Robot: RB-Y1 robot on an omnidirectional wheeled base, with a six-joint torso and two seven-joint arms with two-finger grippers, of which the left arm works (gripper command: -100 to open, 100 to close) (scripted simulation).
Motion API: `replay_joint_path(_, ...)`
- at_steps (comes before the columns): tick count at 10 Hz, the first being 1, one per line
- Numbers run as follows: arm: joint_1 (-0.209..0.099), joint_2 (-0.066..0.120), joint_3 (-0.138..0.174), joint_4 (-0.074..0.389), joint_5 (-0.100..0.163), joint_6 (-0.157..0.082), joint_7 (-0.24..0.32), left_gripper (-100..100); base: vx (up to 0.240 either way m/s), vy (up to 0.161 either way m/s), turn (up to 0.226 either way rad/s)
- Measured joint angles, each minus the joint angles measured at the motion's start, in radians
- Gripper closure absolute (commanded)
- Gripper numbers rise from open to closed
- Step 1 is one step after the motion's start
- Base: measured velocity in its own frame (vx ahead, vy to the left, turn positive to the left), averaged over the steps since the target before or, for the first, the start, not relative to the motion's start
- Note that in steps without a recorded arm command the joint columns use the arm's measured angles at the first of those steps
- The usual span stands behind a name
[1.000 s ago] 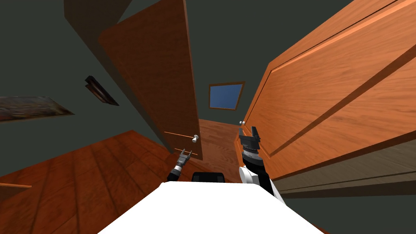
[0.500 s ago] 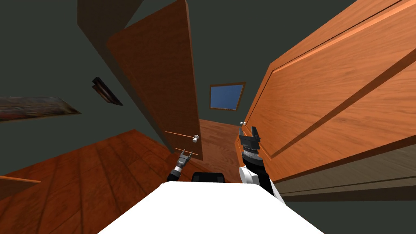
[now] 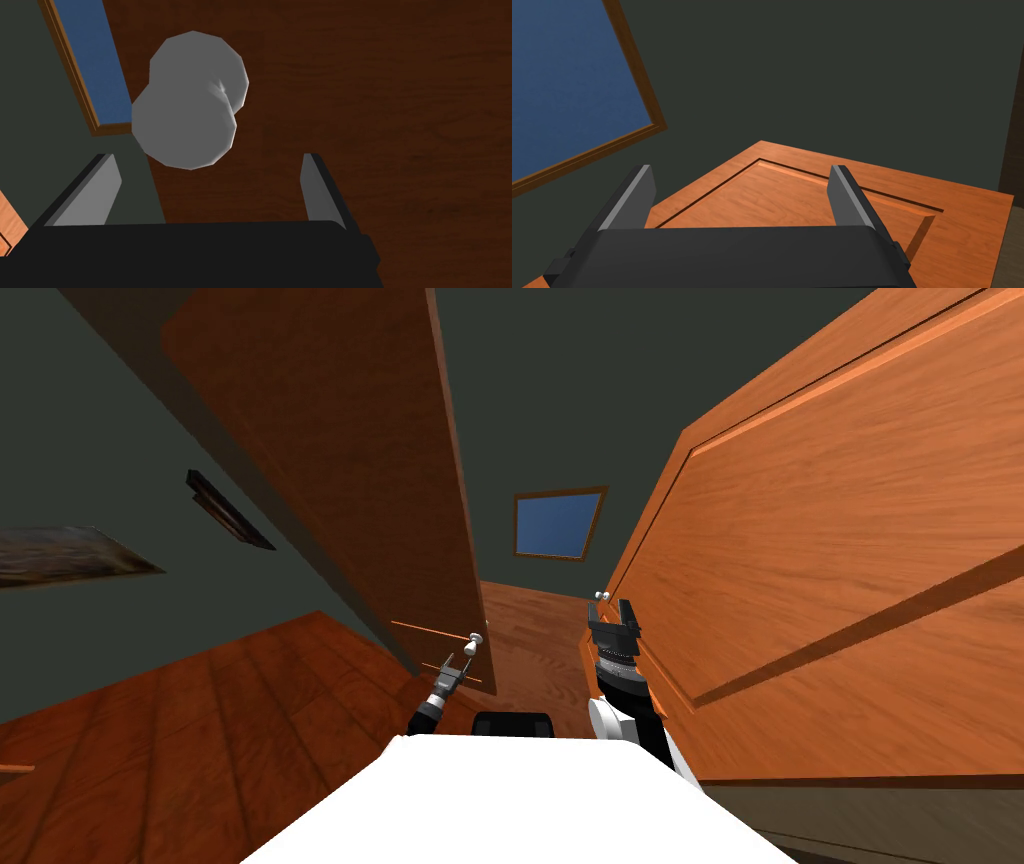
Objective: Push the door open
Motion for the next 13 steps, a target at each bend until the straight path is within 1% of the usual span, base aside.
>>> replay_joint_path(1,-0.009,-0.013,0.002,0.009,0.003,0.002,-0.004,-100,0.196,-0.045,-0.014)
replay_joint_path(2,-0.009,-0.03,0.001,0.009,0.003,0.005,-0.007,-100,0.155,-0.028,-0.016)
replay_joint_path(3,-0.004,-0.05,-0.003,-0.009,0.001,0.015,-0.001,-100,0.06,-0.009,-0.002)
replay_joint_path(4,-0.004,-0.052,-0.004,-0.012,0.001,0.018,0.001,100,-0.006,-0.003,-0.003)
replay_joint_path(10,-0.003,-0.05,-0.005,-0.007,-0.001,0.016,-0.002,100,-0.007,0.001,-0.003)
replay_joint_path(13,-0.011,-0.04,-0.013,0.013,0.027,0.015,0.044,100,0.019,-0.005,-0.003)
